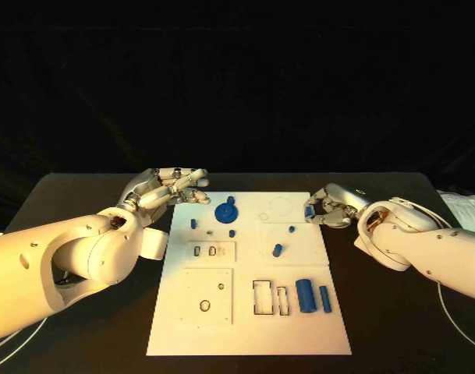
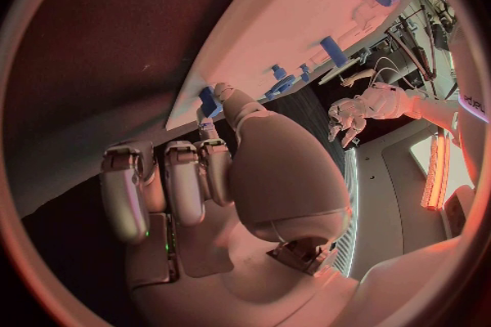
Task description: Assemble the parts on the task board
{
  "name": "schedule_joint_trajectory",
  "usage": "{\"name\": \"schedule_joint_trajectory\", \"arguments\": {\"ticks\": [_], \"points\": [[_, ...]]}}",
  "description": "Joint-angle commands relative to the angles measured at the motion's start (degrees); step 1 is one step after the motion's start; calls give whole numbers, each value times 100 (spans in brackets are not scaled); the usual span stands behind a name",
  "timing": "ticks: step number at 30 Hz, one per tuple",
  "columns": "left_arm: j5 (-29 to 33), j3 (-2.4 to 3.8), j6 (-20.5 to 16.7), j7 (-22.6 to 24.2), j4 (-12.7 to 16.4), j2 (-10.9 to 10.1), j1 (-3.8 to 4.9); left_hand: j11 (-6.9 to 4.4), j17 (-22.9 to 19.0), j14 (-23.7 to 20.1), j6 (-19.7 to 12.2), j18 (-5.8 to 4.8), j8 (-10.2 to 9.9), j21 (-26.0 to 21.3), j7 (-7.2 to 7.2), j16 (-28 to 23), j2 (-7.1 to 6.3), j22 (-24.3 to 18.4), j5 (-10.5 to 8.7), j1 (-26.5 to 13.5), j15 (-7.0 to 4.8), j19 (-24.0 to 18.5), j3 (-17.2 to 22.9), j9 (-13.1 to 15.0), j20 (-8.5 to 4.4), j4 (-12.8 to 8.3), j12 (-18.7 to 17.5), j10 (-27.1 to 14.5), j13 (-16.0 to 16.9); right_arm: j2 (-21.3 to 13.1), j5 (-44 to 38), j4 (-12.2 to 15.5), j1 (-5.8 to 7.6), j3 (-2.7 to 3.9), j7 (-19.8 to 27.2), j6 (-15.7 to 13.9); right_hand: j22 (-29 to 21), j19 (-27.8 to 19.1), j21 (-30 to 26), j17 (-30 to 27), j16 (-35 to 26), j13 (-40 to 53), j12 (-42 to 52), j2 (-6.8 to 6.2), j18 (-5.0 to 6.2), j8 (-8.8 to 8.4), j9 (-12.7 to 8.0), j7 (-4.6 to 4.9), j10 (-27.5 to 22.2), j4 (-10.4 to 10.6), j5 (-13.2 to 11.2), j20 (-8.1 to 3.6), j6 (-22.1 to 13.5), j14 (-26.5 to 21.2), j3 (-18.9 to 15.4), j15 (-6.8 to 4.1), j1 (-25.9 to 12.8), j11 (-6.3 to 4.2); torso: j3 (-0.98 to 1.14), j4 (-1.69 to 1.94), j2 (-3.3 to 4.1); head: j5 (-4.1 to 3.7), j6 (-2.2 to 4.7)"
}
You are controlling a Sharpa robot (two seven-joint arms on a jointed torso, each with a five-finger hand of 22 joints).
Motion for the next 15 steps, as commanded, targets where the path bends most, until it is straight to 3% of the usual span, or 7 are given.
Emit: {"name": "schedule_joint_trajectory", "arguments": {"ticks": [1,15], "points": [[10,4,120,26,6,9,6,27,6,-37,-8,55,-26,16,45,-38,5,7,-9,32,17,-25,-3,-5,-1,-29,-29,11,8,6,-54,-14,-8,1,11,75,1485,583,32,1245,31,1105,41,52,-60,41,13,-16,293,-27,-21,15,66,551,28,-2,25,3,-1,-4,0,8,-4],[10,4,137,18,4,4,6,27,6,-37,-8,55,-26,16,45,-38,5,7,-9,32,17,-25,-3,-5,-1,-29,-29,11,8,7,88,-52,-14,1,106,-32,1500,594,37,1263,39,1184,145,200,-64,258,136,-219,359,-63,-31,-93,586,556,128,-135,11,-166,2,-1,1,5,-13]]}}
